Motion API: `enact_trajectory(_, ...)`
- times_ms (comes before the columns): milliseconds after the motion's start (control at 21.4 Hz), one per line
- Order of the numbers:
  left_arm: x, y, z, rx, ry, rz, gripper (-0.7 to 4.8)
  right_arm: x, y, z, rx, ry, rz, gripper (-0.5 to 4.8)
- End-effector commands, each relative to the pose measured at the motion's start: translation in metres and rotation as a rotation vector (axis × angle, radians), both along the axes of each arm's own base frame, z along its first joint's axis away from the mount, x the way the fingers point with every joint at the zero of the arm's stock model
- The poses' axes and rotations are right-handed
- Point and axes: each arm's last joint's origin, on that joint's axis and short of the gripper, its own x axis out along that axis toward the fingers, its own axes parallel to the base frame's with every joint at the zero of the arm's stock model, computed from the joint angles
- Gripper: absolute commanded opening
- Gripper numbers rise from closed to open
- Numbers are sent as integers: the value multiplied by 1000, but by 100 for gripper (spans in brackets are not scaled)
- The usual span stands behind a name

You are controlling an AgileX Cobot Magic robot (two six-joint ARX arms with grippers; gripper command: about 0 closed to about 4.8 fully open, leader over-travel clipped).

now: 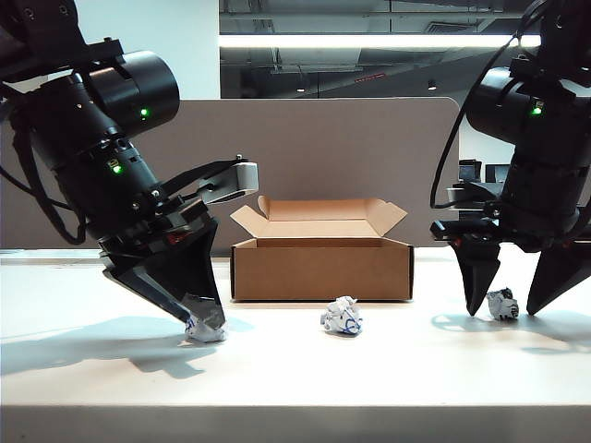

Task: Pick up all the paper balls on the table and put them in the paper box.

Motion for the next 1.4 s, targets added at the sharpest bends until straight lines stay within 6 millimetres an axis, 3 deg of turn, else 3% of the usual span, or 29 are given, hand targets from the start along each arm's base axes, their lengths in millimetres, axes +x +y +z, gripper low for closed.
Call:
enact_trajectory(47,-1,0,1,-2,9,8,246,-5,-1,-2,-14,48,-6,338)
enact_trajectory(466,3,-2,4,-31,-39,11,241,-7,-2,-2,-30,67,-10,270)
enact_trajectory(839,5,-2,3,-4,-73,6,241,-7,-2,-3,-32,76,-9,258)
enact_trajectory(979,6,-2,1,13,-71,15,237,-8,-2,-3,-34,82,-10,199)
enact_trajectory(1212,6,-2,1,27,-80,25,235,-8,-2,-3,-36,87,-9,197)
enact_trajectory(1399,6,-1,1,37,-84,32,201,-8,-2,-3,-38,86,-11,170)
